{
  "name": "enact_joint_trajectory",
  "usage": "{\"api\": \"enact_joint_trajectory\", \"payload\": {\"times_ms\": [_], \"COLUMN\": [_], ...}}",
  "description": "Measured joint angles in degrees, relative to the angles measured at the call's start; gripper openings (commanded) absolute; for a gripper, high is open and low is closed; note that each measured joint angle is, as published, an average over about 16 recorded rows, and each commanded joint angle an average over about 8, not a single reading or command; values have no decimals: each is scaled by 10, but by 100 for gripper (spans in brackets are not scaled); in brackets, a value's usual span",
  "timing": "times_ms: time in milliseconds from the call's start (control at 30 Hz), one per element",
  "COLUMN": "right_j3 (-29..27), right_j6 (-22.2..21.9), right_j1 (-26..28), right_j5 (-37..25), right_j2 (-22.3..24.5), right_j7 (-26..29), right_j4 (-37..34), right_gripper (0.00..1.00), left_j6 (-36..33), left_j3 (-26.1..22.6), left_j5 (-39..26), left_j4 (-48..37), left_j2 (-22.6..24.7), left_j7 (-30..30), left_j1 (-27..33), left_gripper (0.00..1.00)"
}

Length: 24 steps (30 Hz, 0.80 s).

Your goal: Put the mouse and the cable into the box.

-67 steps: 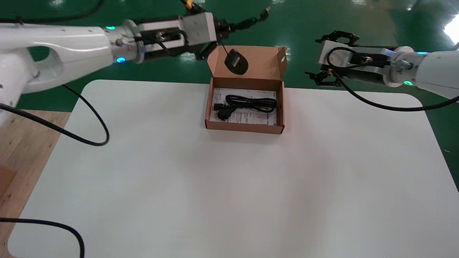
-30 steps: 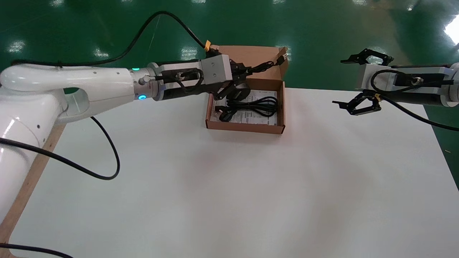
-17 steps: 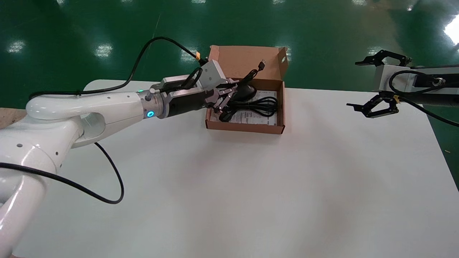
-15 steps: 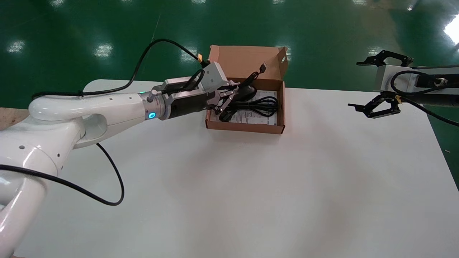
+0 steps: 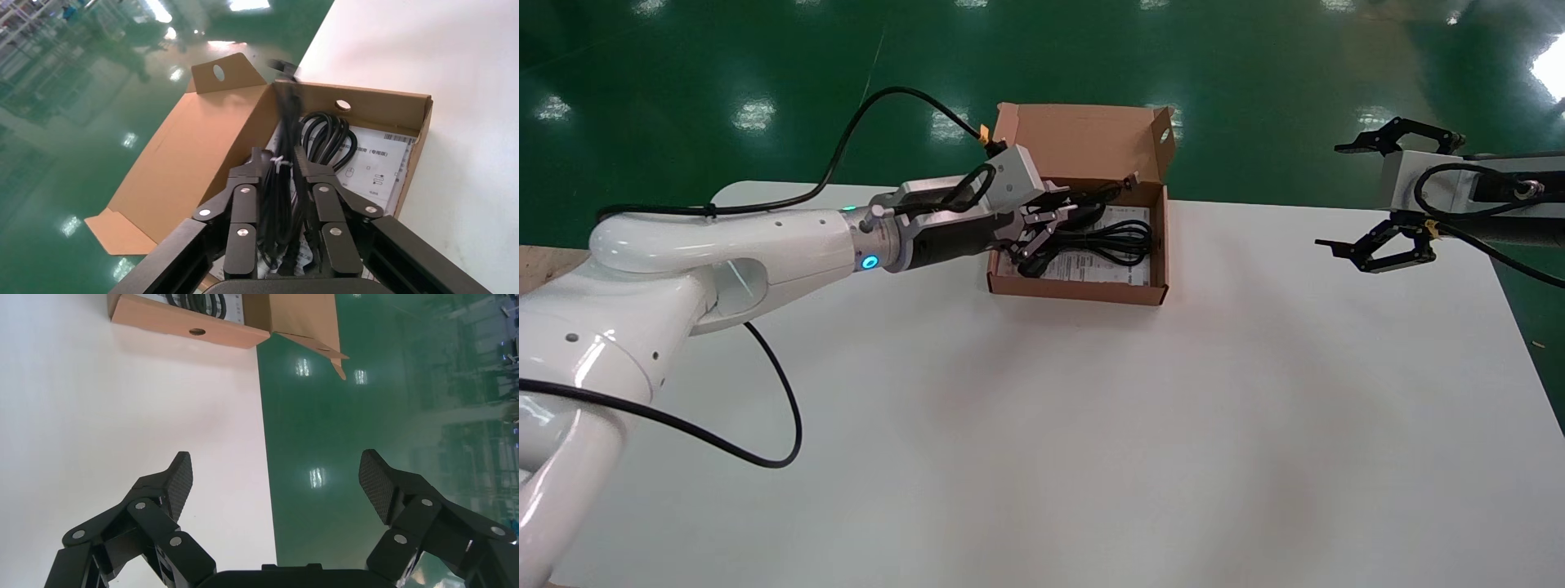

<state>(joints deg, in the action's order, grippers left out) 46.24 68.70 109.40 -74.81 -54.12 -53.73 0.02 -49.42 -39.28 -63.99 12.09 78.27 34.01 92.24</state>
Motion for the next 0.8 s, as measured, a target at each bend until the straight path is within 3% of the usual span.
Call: {"api": "enact_joint_trajectory", "payload": {"times_ms": [400,800], "right_j3": [-9,-58], "right_j6": [4,32], "right_j1": [-15,-93], "right_j5": [10,63], "right_j2": [5,36], "right_j7": [20,124], "right_j4": [23,142], "right_gripper": [100,100], "left_j6": [-9,-57], "left_j3": [6,36], "left_j5": [2,32], "left_j4": [8,90], "left_j2": [-8,-65], "left_j7": [-6,-67], "left_j1": [-3,-44], "left_gripper": [100,100]}}
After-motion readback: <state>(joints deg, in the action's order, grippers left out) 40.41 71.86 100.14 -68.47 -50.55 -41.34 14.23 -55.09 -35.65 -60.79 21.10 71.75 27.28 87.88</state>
